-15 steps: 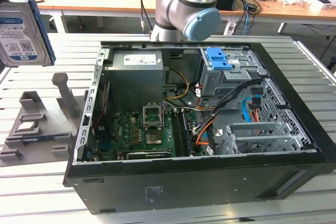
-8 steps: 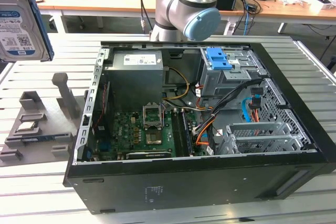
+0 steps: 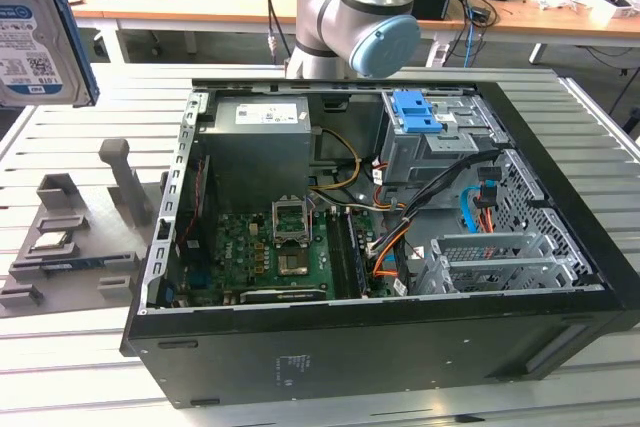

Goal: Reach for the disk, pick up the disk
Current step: 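Pick up the disk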

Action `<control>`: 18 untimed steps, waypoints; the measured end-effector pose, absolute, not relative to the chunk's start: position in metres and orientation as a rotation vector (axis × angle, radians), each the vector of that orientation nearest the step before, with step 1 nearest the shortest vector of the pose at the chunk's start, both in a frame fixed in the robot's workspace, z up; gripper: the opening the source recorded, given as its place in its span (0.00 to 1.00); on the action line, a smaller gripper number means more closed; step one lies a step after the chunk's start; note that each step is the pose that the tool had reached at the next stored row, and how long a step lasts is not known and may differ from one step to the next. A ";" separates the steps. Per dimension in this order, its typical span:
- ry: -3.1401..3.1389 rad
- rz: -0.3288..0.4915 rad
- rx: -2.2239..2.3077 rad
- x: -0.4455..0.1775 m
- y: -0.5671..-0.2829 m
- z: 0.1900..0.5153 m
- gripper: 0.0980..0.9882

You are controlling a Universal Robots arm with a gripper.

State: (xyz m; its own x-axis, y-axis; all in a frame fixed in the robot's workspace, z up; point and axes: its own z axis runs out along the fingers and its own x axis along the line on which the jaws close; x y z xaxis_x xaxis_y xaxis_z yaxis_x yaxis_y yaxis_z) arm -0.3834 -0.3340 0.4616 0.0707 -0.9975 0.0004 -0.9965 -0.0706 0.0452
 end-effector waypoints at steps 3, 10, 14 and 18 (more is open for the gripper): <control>-2.118 -0.048 2.274 -0.383 -0.334 0.470 0.30; -2.117 -0.051 2.272 -0.382 -0.334 0.491 0.30; -2.116 -0.052 2.272 -0.382 -0.334 0.500 0.30; -2.116 -0.053 2.272 -0.382 -0.334 0.500 0.30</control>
